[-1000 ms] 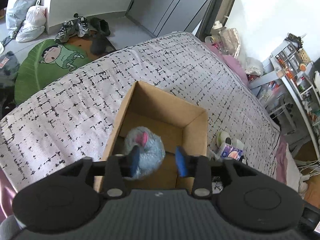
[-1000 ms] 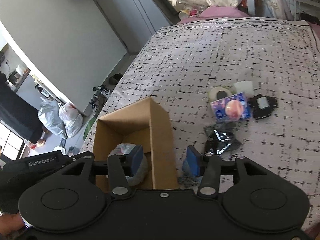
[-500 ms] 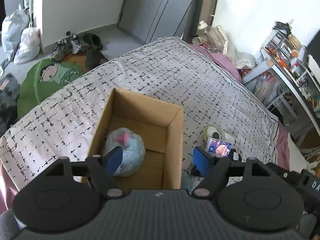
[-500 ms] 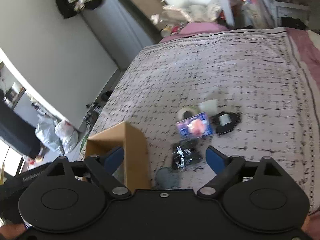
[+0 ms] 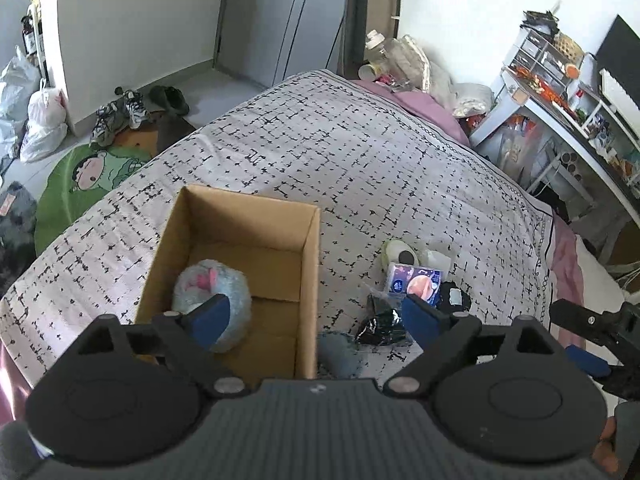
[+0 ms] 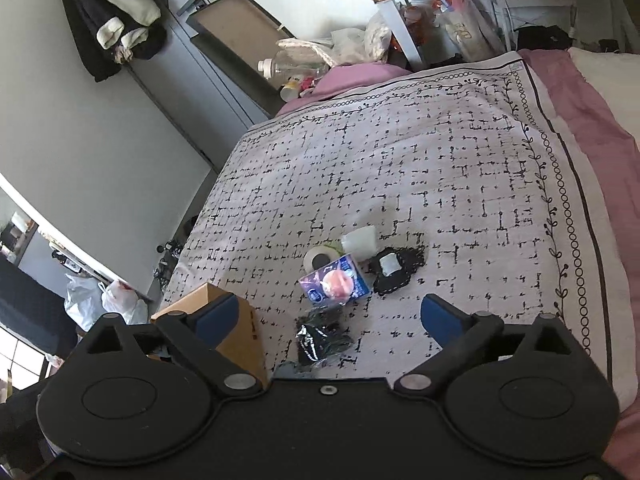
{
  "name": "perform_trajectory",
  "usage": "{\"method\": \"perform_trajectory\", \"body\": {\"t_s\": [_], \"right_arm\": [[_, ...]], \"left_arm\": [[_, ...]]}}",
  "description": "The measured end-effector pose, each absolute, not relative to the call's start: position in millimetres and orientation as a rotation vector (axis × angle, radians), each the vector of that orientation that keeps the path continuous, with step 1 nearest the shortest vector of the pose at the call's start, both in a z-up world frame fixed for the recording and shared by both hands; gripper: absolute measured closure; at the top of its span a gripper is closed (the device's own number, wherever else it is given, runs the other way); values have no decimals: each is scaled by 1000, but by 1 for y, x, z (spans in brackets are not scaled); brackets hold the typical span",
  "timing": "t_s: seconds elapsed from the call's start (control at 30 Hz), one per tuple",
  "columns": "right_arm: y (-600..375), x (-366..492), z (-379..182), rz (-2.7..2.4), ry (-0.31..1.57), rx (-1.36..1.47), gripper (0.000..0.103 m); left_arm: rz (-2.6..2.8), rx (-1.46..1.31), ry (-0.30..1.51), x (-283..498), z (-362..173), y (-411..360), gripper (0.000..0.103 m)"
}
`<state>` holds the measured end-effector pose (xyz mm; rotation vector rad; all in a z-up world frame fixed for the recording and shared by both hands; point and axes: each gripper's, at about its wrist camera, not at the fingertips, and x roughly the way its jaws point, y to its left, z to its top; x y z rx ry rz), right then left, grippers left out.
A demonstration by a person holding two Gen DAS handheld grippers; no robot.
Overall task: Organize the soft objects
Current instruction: 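Grasp the black plastic bag with the left gripper while the right grasps the black patterned item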
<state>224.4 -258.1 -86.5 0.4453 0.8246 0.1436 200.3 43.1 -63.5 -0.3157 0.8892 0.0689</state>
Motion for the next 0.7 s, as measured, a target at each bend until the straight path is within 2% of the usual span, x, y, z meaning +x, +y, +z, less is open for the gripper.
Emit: {"method": "perform_trajectory", "body": {"t_s": [0.7], "right_arm": [[-305,239,-108,133,842,541,1]], "left_arm": [[25,-253,941,229,-88,-34,11]]}}
